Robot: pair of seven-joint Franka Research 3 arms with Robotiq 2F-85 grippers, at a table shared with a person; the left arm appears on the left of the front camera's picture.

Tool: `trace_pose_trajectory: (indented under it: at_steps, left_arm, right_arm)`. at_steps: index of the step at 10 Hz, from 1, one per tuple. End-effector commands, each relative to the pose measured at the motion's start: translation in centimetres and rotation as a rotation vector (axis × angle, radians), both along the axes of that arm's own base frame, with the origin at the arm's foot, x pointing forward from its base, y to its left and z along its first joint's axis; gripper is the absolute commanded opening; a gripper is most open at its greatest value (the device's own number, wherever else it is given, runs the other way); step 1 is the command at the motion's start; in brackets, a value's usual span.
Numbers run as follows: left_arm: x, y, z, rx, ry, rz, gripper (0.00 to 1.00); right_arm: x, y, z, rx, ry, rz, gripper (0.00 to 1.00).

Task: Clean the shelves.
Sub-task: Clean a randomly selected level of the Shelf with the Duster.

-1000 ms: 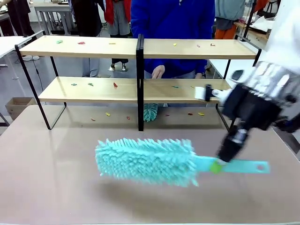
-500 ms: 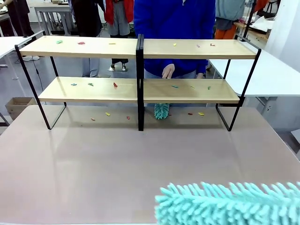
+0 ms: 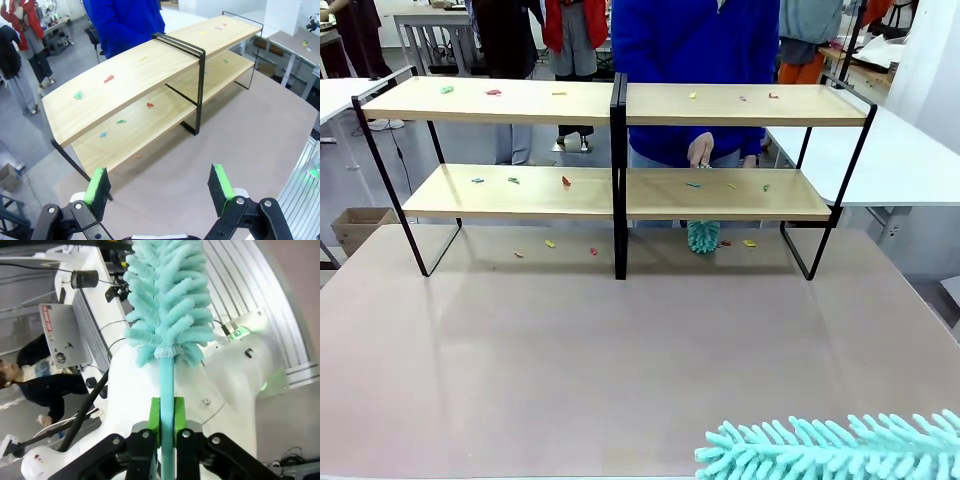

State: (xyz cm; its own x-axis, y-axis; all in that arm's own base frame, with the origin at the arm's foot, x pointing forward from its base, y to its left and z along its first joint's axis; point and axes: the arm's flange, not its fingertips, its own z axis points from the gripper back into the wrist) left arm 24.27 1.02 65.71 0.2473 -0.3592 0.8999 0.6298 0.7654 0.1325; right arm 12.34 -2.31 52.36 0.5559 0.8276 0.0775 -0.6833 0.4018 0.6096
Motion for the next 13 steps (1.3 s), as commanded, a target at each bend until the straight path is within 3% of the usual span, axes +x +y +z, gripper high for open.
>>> trace_pose_trajectory:
  at_steps: [1,5,8,10,13]
  left_arm:
    - [0.1,0.0,-0.1,-0.004,0.002,-0.001,1.00]
    - [0.1,0.0,-0.1,-0.004,0.002,-0.001,1.00]
    - [0.1,0.0,-0.1,-0.004,0.002,-0.001,1.00]
    - [0.1,0.0,-0.1,-0.004,0.002,-0.001,1.00]
    - [0.1,0.0,-0.1,-0.004,0.002,-0.001,1.00]
  right_arm:
    - [-0.3,1.6,-1.3,-0.001,-0.017,-0.007,0.12]
    - [0.7,4.8,-1.0,-0.097,-0.019,-0.057,0.12]
    - [3.1,10.3,-1.1,-0.077,-0.172,-0.133,0.12]
    - [5.4,15.6,-1.7,-0.092,-0.324,-0.290,0.12]
    - [8.2,24.2,-3.8,-0.116,-0.399,-0.303,0.12]
